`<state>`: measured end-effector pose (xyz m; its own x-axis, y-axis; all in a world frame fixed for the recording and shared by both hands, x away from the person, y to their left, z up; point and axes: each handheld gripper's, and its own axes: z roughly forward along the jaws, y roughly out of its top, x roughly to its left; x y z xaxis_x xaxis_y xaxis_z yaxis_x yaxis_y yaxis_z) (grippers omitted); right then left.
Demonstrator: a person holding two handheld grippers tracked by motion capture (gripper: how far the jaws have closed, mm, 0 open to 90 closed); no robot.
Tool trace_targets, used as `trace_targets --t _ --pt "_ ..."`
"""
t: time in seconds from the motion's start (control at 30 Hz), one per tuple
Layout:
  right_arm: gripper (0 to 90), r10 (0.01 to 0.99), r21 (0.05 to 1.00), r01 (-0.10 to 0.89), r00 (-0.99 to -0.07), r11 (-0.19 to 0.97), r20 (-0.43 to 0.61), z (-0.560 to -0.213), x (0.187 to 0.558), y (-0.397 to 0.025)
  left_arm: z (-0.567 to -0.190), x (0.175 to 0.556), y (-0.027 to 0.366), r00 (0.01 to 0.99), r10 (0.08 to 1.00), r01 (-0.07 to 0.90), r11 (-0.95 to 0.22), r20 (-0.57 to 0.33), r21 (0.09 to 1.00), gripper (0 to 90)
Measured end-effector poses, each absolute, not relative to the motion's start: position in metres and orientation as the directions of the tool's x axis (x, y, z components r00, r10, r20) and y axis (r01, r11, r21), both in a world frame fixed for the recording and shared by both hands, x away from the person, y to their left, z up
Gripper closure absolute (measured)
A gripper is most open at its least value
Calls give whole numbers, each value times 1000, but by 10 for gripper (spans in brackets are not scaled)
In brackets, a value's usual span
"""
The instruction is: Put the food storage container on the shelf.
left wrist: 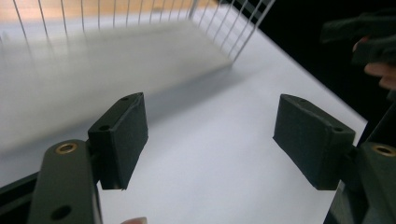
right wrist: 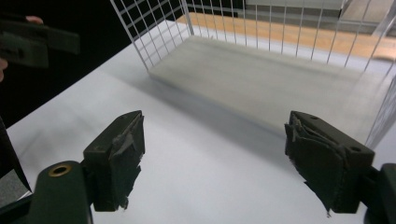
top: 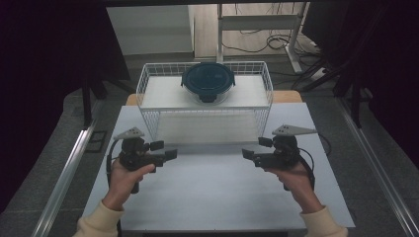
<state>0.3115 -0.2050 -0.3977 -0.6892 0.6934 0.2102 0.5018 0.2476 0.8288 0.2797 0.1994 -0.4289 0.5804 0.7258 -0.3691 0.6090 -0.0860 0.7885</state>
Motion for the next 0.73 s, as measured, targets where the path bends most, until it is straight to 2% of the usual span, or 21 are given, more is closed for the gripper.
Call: trace_targets --t 0.3,0.73 --pt "203 696 787 538 -688 301 203 -448 295 -208 -468 266 193 558 765 639 -148 -322 755 263" --pt "195 704 807 505 -691 307 165 -448 289 -213 -476 258 192 557 774 629 -158 -300 761 225"
